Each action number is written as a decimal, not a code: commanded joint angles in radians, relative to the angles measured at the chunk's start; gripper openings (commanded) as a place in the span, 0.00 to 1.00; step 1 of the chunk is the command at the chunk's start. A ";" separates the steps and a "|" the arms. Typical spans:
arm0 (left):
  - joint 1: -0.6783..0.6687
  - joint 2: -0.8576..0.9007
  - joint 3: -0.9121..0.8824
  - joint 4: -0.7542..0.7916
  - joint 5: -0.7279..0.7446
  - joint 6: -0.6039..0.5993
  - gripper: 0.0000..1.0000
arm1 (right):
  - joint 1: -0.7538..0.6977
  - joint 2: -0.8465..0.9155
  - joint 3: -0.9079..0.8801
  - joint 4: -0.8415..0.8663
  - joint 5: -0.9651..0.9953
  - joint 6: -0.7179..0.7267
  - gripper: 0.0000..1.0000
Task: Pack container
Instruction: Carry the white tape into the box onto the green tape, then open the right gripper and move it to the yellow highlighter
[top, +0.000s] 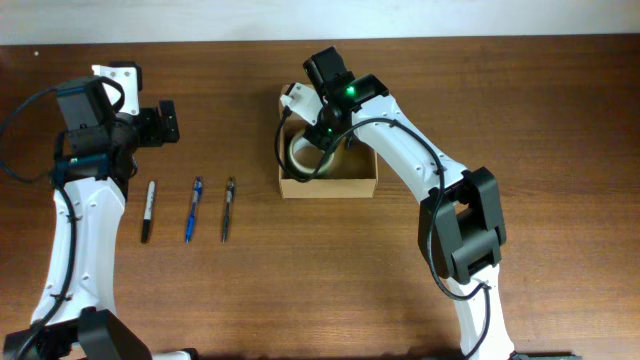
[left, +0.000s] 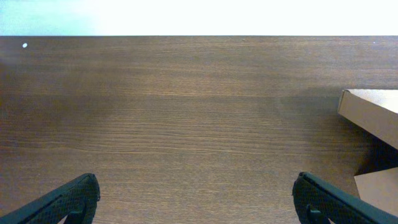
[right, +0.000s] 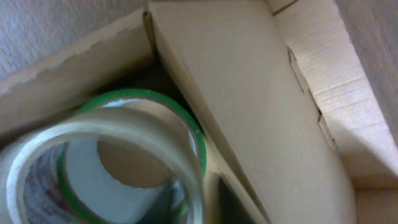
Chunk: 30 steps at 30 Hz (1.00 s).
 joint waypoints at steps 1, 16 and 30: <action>0.008 0.009 0.022 0.002 0.014 0.016 0.99 | 0.003 0.006 0.039 -0.029 -0.013 0.035 0.39; 0.008 0.009 0.022 0.002 0.014 0.016 0.99 | -0.120 -0.389 0.340 -0.243 0.167 0.323 0.55; 0.008 0.009 0.022 0.002 0.014 0.016 0.99 | -0.626 -0.813 -0.300 -0.410 0.083 0.644 0.70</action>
